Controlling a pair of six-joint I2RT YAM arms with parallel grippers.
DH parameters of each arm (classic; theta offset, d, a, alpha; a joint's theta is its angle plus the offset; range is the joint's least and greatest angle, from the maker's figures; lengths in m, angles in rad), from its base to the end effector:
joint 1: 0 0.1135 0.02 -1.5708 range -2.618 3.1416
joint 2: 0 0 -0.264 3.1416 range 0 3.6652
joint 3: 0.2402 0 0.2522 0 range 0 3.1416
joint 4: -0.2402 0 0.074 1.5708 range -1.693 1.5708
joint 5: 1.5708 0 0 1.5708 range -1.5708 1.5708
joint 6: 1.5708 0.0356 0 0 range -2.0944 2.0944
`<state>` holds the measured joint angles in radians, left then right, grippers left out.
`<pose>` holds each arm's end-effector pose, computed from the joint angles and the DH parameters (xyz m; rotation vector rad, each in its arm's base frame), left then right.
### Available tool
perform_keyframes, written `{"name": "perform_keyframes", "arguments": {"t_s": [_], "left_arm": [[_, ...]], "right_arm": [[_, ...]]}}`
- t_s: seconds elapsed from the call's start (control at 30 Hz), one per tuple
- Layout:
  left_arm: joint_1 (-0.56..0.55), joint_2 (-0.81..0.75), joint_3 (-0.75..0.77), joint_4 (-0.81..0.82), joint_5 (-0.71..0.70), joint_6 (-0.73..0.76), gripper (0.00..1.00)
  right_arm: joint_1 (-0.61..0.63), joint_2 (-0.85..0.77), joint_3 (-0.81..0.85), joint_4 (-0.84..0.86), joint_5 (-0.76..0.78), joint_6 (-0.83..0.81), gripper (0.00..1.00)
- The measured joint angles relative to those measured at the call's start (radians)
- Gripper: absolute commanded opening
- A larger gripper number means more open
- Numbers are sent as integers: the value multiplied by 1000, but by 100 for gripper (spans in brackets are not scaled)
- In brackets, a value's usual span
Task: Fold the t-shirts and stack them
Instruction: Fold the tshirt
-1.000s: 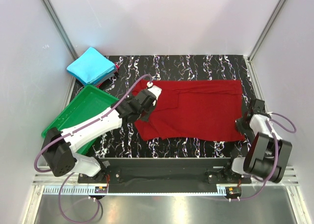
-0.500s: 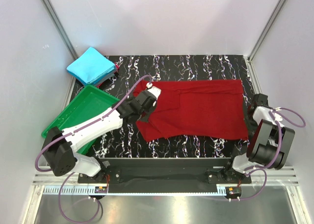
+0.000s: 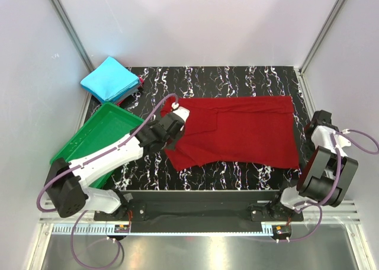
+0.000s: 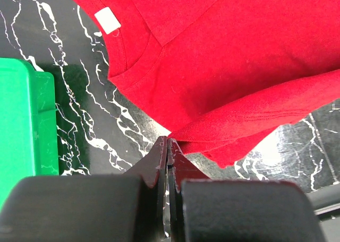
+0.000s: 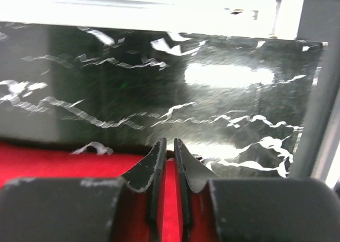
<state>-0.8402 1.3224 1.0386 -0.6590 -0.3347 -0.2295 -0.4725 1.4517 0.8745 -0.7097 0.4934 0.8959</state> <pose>0.1891 -0.1935 0.2713 0.6053 2.3651 -0.0492 0.2204 -0.1316 0.1911 1.7854 2.0349 -0.5849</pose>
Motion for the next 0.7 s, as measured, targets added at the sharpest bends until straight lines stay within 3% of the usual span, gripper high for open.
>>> {"name": "perform_keyframes", "arguments": {"t_s": [0.03, 0.07, 0.1, 0.17, 0.4, 0.7], "left_arm": [[0, -6, 0, 1, 0, 0, 0], [0, -11, 0, 3, 0, 0, 0], [0, -12, 0, 3, 0, 0, 0], [0, -13, 0, 3, 2, 0, 0], [0, -13, 0, 6, 20, 0, 0], [9, -14, -1, 6, 20, 0, 0]], "right_arm": [[0, -11, 4, 0, -17, -6, 22], [0, -23, 8, -2, -36, -12, 35], [0, -32, 12, -6, -48, -14, 42], [0, -56, 24, -35, -71, -3, 48], [-10, -101, 20, -88, -147, 27, 52], [-11, -109, -79, -50, -279, 24, 35]]}}
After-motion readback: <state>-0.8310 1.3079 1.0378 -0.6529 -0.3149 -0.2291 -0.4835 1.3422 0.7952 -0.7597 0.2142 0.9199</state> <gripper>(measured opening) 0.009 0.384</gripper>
